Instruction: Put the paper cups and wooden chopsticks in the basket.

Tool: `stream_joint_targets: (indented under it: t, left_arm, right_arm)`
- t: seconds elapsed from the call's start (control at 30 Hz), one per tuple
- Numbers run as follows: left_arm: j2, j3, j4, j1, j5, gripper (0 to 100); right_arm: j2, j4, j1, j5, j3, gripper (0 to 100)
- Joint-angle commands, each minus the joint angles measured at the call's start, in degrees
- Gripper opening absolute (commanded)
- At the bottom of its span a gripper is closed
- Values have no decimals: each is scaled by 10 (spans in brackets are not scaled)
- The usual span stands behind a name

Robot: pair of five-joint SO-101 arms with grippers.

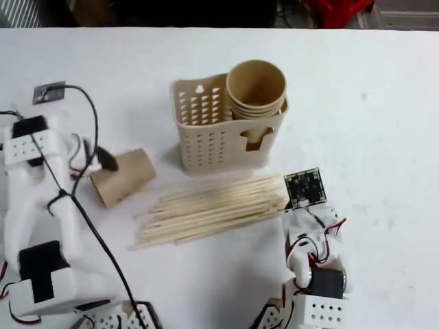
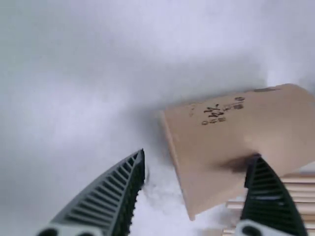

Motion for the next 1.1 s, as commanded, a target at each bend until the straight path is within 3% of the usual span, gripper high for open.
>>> stream_joint_targets:
  t: [0.0,0.27,0.37,0.53,0.67,0.83,1.07]
  left_arm:
    - [-10,11,-50,49,62,322]
    - [-11,-1,-119,74,107,317]
    - [-11,-11,-134,74,106,235]
    - [-10,-19,-166,76,106,16]
    - [-15,-30,-167,75,82,19]
    - [-12,-178,-76,73,25,20]
    - [-10,-544,78,143,0,20]
  right_arm:
    - [-7,2,-6,6,-4,21]
    - [-7,2,-6,6,-4,21]
    - [-7,2,-6,6,-4,21]
    - [-7,2,-6,6,-4,21]
    - [-7,2,-6,6,-4,21]
    - [-7,2,-5,6,-4,21]
    - [-7,2,-5,6,-4,21]
